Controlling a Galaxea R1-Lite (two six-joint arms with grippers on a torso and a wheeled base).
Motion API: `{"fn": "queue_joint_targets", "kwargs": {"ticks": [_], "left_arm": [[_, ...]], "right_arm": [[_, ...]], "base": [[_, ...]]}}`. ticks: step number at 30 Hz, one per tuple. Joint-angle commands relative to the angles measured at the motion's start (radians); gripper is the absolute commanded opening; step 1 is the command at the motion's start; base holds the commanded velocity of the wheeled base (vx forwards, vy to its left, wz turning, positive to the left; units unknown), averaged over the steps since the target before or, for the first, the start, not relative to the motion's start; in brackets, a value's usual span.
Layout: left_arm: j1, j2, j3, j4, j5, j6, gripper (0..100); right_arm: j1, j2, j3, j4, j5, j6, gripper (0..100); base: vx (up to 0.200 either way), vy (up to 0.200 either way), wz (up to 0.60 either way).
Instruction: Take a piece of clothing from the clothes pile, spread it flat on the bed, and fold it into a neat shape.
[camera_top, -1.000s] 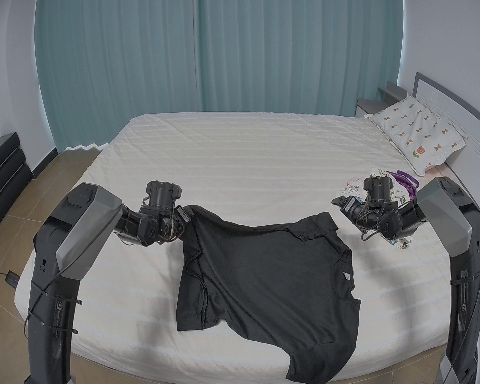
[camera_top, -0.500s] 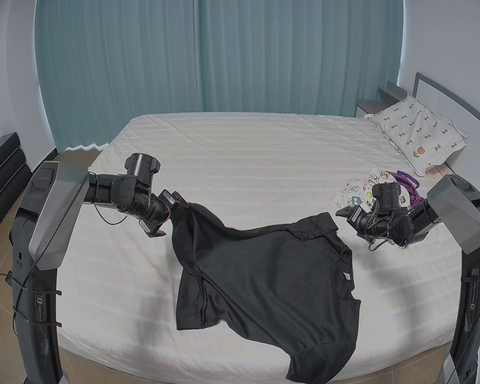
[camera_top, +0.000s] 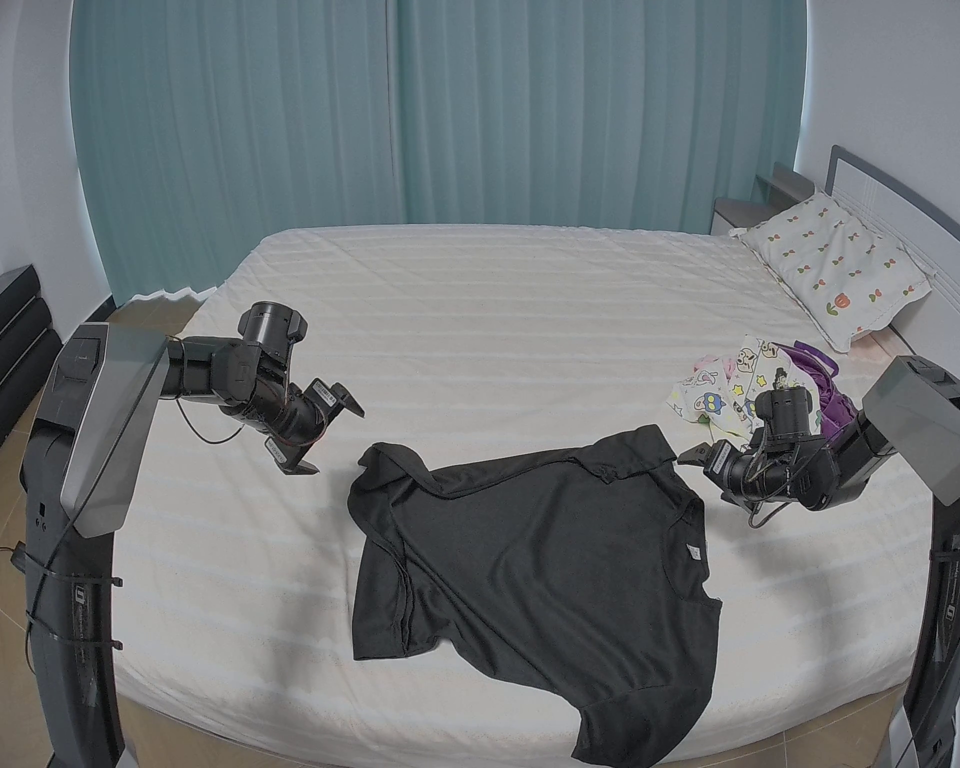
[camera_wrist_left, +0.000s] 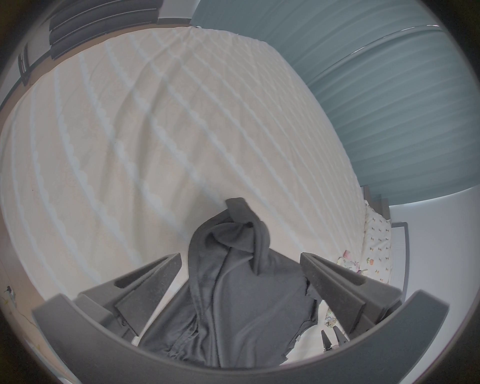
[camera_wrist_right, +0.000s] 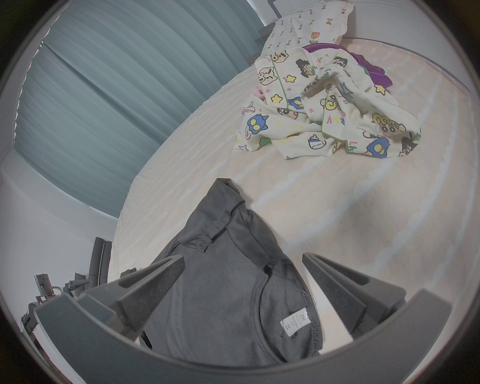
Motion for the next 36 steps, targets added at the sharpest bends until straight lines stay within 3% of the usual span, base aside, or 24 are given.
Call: {"fn": "queue_joint_targets", "kwargs": {"ticks": [1,5,10,16,24,29,36], "left_arm": [[0.0,-0.069,0.135,-0.028,0.002,0.001,100],[-0.005,-0.166,0.336,-0.155,-0.004,0.005,100],[-0.035,-0.29,0.685,-0.46,-0.004,0.01,100],[-0.075,-0.379,0.969,-0.677,0.001,-0.002,100],[-0.089,-0.432,1.159,-0.852,0.007,-0.105,100],[-0.091,-0.422,1.255,-1.002,0.007,-0.108,100],[-0.089,-0.416,1.294,-1.059,0.007,-0.11,100]], "right_arm": [[-0.016,-0.031,0.088,-0.04,0.024,-0.004,100],[-0.022,-0.046,0.174,-0.106,0.041,-0.004,100],[-0.021,-0.04,0.287,-0.172,0.073,-0.058,100],[-0.021,-0.008,0.298,-0.188,0.078,-0.093,100],[-0.016,0.041,0.304,-0.187,0.07,-0.161,100],[-0.005,0.083,0.303,-0.19,0.053,-0.182,100],[0.021,0.121,0.281,-0.19,0.032,-0.182,100]], "base": [[0.0,0.0,0.0],[0.0,0.0,0.0],[0.0,0.0,0.0],[0.0,0.0,0.0],[0.0,0.0,0.0],[0.0,0.0,0.0],[0.0,0.0,0.0]]}}
